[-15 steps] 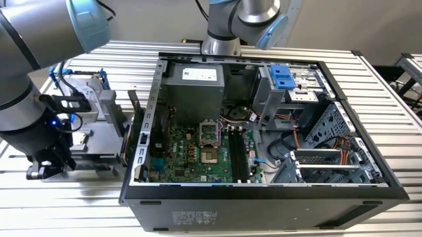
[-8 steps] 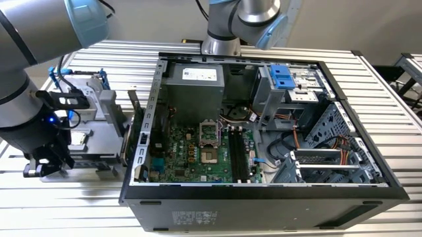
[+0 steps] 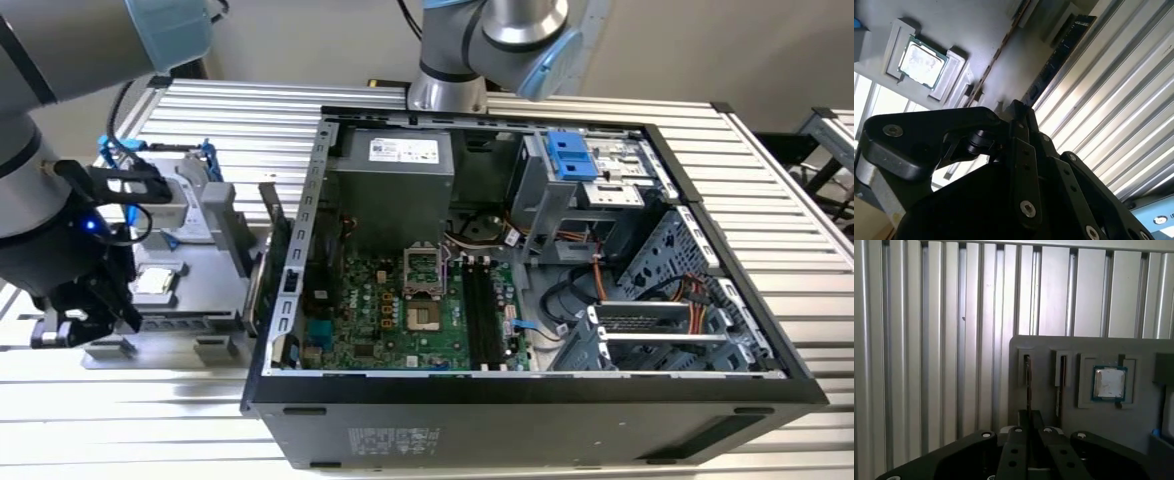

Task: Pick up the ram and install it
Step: 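Pick up the ram and move it above insertion slot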

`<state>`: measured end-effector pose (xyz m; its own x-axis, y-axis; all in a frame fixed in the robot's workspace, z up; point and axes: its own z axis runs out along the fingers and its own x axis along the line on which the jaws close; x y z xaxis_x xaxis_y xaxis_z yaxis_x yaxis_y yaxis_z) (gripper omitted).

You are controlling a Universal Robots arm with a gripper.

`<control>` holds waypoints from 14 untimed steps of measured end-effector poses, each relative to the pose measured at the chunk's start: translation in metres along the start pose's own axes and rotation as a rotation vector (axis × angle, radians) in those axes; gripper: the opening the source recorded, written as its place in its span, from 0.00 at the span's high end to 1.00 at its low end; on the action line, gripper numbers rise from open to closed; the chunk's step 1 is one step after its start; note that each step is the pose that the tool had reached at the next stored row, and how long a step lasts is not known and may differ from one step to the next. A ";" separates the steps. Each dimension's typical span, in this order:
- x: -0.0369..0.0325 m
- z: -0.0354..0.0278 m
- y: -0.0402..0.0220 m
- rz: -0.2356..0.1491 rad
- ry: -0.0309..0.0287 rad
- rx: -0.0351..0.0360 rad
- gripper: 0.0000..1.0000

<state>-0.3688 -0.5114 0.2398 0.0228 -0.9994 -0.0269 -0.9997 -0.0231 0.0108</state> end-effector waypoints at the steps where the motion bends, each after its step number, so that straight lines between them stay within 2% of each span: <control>1: 0.0000 -0.0016 0.0001 0.000 0.0000 0.0001 1.00; 14: -0.0005 -0.0199 0.0009 0.000 0.0000 0.0003 1.00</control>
<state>-0.3695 -0.5114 0.2597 0.0228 -0.9994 -0.0269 -0.9997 -0.0231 0.0105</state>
